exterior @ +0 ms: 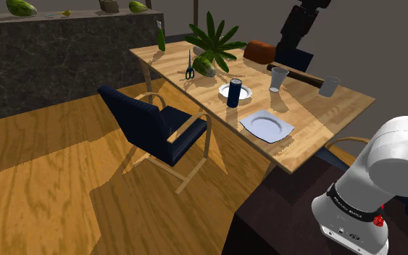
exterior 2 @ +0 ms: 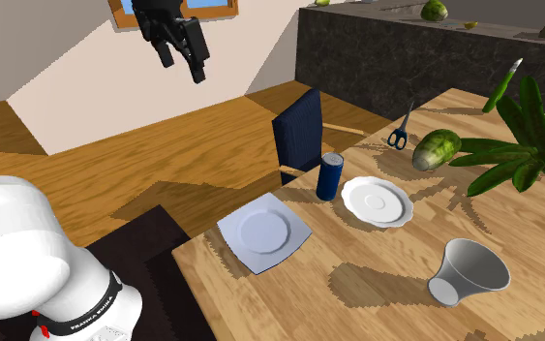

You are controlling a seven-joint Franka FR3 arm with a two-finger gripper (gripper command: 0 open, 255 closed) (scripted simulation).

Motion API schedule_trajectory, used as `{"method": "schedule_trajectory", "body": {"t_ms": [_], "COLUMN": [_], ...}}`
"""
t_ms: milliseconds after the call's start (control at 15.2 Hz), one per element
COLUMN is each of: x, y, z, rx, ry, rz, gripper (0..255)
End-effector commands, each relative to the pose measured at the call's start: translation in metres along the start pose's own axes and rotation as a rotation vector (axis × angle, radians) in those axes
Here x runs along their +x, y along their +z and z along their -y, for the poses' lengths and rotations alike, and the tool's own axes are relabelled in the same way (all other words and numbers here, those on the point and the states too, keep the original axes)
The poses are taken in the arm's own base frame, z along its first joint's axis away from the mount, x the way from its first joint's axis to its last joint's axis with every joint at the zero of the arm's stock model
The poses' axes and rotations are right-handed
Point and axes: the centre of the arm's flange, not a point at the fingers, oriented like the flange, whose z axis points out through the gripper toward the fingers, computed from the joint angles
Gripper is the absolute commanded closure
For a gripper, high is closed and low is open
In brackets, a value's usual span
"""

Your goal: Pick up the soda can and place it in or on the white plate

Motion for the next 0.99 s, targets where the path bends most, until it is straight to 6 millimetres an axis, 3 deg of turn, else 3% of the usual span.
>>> {"method": "schedule_trajectory", "body": {"t_ms": [0,924], "x": [0.0,0.106], "y": [0.0,0.124], "z": [0.0,-0.08], "rx": [0.0,-0.085], "ry": [0.0,0.157], "rz": [0.0,0.022], "gripper": [0,0]}}
